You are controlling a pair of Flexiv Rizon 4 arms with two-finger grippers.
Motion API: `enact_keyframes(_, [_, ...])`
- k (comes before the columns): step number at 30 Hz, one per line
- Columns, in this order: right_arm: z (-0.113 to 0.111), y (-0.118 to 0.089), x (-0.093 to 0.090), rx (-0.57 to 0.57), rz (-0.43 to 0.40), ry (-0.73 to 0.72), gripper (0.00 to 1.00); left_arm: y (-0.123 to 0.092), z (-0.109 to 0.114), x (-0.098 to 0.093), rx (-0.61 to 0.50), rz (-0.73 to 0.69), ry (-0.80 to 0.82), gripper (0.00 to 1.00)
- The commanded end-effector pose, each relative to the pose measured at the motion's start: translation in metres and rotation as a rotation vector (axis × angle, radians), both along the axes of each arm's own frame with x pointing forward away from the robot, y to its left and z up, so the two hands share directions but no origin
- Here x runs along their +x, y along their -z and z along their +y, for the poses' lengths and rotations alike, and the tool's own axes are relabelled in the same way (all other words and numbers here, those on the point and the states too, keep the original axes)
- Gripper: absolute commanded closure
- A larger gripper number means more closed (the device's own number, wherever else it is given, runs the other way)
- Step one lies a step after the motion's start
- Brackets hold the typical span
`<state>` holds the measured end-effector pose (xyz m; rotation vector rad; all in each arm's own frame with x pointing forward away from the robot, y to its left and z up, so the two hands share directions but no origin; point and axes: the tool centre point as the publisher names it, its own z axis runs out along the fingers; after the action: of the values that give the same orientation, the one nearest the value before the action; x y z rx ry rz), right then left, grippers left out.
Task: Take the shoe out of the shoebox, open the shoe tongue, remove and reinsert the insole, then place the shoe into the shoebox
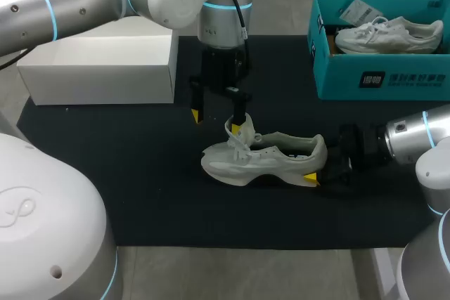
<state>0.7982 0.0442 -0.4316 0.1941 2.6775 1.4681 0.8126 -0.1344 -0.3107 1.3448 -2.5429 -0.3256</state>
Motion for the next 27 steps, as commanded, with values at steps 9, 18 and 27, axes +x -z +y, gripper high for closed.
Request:
enact_keyframes(9, [0.000, 0.002, 0.000, -0.002, -0.001, 0.002, 1.00, -0.048, 0.009, 0.016, -0.374, -0.016, 1.150, 0.00])
enact_keyframes(18, [0.000, 0.002, 0.000, -0.002, -0.001, 0.002, 1.00, -0.079, -0.015, 0.030, -0.444, -0.201, 1.333, 0.00])
enact_keyframes(27, [0.000, 0.002, 0.000, -0.002, -0.001, 0.002, 1.00, -0.085, -0.042, 0.027, -0.465, -0.296, 1.286, 0.17])
